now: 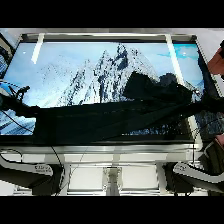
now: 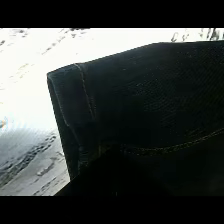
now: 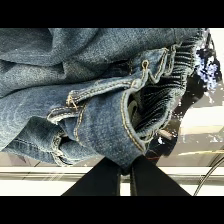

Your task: Fold the clothes and pants, and hang the long-sleeved shirts on hangers.

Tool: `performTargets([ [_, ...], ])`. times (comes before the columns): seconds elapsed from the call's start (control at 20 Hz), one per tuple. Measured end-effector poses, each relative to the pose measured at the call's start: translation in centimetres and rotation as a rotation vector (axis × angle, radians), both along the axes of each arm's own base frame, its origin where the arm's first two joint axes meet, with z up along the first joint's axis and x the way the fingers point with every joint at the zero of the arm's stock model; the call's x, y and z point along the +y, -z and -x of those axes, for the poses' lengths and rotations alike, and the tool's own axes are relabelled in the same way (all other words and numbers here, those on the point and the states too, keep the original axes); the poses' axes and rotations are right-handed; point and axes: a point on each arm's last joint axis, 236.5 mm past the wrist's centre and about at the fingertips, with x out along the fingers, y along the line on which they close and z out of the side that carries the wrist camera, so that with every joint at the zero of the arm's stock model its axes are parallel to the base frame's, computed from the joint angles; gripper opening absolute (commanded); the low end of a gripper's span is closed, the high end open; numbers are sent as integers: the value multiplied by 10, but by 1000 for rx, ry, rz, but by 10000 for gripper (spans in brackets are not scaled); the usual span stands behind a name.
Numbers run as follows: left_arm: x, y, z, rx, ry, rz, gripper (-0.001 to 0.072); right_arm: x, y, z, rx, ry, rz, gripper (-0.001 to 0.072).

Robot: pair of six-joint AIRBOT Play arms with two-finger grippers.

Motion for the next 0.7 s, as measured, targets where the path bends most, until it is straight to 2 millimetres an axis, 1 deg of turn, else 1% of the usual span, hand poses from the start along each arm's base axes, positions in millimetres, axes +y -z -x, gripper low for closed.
performTargets([
  [0.2, 0, -8, 2, -7, -10, 5, 31, 0, 0, 0, -2, 0, 2, 26],
  [0.25, 2, -9, 3, -7, -14, 5, 79, -1, 0, 0, -2, 0, 2, 27],
  [0.3, 3, -9, 4, -6, -17, 4, 207, -1, 0, -1, -3, 0, 3, 26],
  [0.35, 4, -10, 5, -6, -20, 4, 234, -1, 0, -1, -3, 0, 3, 27],
  [0.7, 11, -9, -3, -41, -33, -22, 235, 0, 0, 0, 0, -2, 0, 27],
])
